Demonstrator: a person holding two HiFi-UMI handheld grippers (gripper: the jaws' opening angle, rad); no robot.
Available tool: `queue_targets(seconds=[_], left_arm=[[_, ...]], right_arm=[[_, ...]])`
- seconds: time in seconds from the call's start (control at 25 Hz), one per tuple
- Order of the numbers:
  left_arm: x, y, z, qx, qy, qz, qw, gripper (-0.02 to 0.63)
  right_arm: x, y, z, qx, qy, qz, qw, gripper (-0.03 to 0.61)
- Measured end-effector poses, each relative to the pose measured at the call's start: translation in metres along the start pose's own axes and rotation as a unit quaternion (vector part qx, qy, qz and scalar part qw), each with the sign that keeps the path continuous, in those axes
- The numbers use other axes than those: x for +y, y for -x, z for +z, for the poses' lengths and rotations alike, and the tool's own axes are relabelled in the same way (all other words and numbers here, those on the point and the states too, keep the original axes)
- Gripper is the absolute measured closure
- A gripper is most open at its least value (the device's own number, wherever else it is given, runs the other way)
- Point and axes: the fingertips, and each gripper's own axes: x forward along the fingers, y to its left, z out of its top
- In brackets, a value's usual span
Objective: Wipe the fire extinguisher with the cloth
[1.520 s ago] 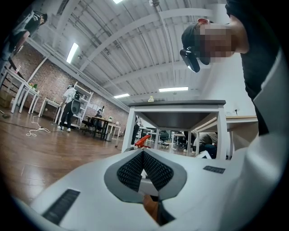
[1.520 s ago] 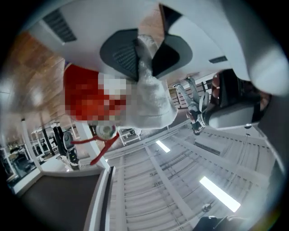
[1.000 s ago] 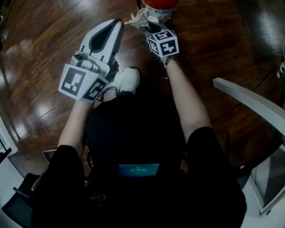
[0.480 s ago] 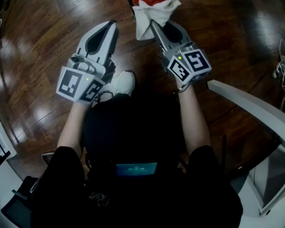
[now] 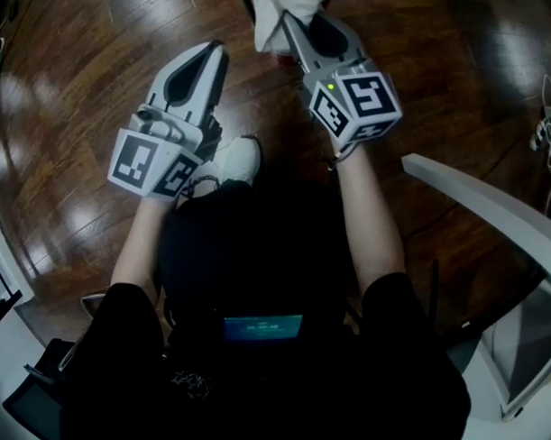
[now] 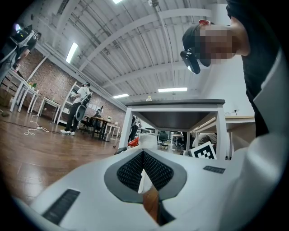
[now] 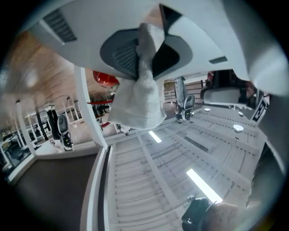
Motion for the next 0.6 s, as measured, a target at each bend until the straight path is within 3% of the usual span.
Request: queue_targets(seconds=[0.32, 0.6], left_arm=[[0.003, -0.001, -0.003, 0.002, 0.001, 0.003, 1.0, 0.615], [-0.003, -0.002, -0.006, 0.002, 0.004, -0.003, 1.0, 0.615]], right_arm=[[0.005, -0.008, -0.086, 0.08, 0.007, 0.025, 0.996, 0.486], [-0.015, -0.014, -0.187, 0.185, -0.005, 0.018, 0.983, 0.486]])
